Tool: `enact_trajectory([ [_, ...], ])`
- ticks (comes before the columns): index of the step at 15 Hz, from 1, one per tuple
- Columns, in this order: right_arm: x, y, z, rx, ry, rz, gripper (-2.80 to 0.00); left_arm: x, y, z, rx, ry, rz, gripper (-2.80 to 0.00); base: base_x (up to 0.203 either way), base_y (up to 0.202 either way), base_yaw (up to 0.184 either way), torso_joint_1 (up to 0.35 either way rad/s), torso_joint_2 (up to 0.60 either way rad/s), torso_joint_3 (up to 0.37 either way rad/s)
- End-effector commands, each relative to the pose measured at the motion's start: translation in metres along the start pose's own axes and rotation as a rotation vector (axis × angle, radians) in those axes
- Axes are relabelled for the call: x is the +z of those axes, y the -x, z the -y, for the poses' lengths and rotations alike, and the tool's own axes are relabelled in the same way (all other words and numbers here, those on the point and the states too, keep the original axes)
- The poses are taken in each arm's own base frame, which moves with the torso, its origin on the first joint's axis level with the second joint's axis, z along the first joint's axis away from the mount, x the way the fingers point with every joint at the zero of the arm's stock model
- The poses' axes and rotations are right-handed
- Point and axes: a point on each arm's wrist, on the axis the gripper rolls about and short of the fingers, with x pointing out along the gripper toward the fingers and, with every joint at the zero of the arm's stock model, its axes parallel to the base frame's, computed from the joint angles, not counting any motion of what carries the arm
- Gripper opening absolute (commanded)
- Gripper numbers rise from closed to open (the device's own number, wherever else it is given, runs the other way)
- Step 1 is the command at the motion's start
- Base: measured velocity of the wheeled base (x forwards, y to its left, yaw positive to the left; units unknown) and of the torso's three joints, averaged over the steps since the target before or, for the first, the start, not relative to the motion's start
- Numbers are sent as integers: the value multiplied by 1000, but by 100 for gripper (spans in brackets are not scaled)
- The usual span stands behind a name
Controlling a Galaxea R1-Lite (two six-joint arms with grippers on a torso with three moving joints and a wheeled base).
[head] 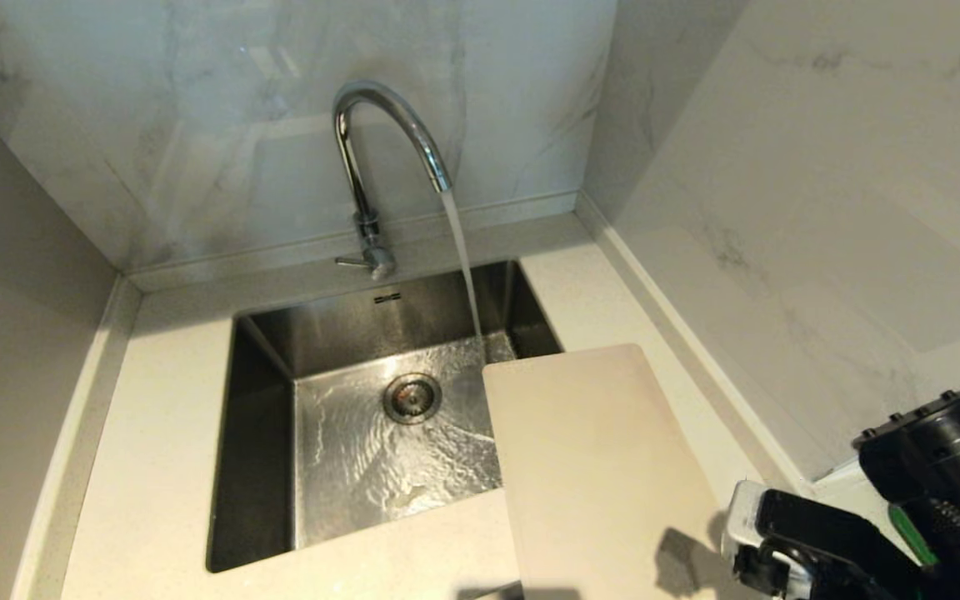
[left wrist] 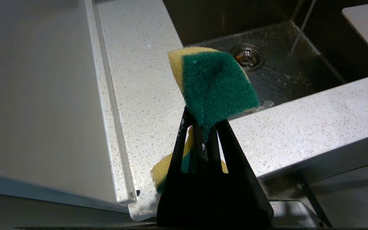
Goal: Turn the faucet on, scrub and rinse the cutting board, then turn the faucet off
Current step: Pick up the cutting board
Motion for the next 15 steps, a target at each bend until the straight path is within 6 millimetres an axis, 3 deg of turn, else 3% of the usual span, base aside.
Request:
enact_trajectory([
  [1, -2, -21, -1, 23, 76, -75, 0, 0, 0, 0, 0, 0, -1, -280, 0, 0, 0, 0, 0, 0],
  [11, -6, -76, 2, 23, 533, -132, 0, 0, 0, 0, 0, 0, -2, -280, 0, 0, 0, 0, 0, 0],
  [15, -19, -88, -2, 28, 735, -171, 0, 0, 0, 0, 0, 0, -1, -280, 0, 0, 0, 0, 0, 0],
])
